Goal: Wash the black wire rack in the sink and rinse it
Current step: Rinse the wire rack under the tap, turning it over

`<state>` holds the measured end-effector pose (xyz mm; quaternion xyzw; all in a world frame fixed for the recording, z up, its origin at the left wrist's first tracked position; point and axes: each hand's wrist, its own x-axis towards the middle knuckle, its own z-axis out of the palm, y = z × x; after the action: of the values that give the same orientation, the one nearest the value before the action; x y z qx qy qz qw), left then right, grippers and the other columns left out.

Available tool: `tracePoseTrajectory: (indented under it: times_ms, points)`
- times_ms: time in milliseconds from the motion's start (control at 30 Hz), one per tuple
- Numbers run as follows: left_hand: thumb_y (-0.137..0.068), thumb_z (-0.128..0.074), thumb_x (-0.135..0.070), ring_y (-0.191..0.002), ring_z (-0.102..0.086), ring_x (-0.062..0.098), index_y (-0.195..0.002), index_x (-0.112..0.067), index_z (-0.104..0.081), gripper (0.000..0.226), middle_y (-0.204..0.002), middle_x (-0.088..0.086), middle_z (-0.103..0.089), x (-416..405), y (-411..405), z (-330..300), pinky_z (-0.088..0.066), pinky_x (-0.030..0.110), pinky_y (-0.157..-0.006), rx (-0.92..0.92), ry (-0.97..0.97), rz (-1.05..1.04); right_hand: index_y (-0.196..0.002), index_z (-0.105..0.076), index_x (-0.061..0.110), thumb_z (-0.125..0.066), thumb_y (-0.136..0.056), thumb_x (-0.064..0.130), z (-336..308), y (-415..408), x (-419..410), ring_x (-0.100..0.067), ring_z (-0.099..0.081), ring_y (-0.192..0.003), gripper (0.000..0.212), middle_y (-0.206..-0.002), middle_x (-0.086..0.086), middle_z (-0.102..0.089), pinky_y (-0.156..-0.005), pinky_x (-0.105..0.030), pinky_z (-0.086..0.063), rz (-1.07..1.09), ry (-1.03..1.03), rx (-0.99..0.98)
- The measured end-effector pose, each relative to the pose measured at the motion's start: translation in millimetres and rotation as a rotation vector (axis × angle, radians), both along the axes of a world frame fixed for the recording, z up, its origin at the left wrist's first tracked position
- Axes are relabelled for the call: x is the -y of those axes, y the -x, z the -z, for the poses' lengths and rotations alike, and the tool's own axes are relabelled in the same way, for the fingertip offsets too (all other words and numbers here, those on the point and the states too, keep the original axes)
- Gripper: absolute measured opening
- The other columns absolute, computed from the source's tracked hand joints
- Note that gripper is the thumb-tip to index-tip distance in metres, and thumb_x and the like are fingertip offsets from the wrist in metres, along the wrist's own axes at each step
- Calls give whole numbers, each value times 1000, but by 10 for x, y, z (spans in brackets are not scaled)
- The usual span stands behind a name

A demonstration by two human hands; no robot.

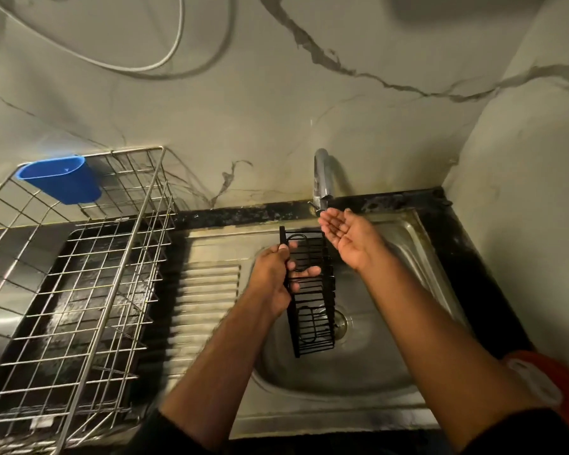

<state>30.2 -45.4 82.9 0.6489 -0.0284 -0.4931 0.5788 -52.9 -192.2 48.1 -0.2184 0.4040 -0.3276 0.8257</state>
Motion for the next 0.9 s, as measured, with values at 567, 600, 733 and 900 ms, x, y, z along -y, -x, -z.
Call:
tracePoseTrajectory:
  times_ms: [567,600,733,900]
  points:
    - [-110,-39,-25,-42,-52,9,-106,-16,-65,27,-67,0,-60,223,-124,208,-22,15,-32,9,-65,13,-147,-46,28,-38,-106,41,121,102,-476,-10,-40,-141,44,-152,5,-47,-118,-33,-32,-774,1351,-676]
    - [-109,-42,-26,-43,-48,8,-103,-17,-66,27,-67,0,-61,214,-125,212,-22,16,-32,20,-60,31,-153,-34,31,-29,-105,51,132,127,-483,-8,-23,-150,52,-161,9,-32,-123,-32,-15,-878,1420,-695]
    - [-112,-33,-27,-51,-69,21,-105,-14,-61,32,-52,-3,-50,157,-96,166,-20,14,-30,12,-40,117,-157,-13,32,-7,-96,62,118,265,-143,-7,3,-153,68,-165,14,-5,-126,-44,4,-883,1379,-930]
    - [-112,-32,-26,-52,-71,22,-110,-12,-59,30,-54,-2,-52,113,-188,76,-21,16,-30,14,-15,68,-155,-12,48,-9,-101,65,120,274,-193,-8,4,-154,57,-165,22,-1,-125,-42,-3,-920,1491,-749]
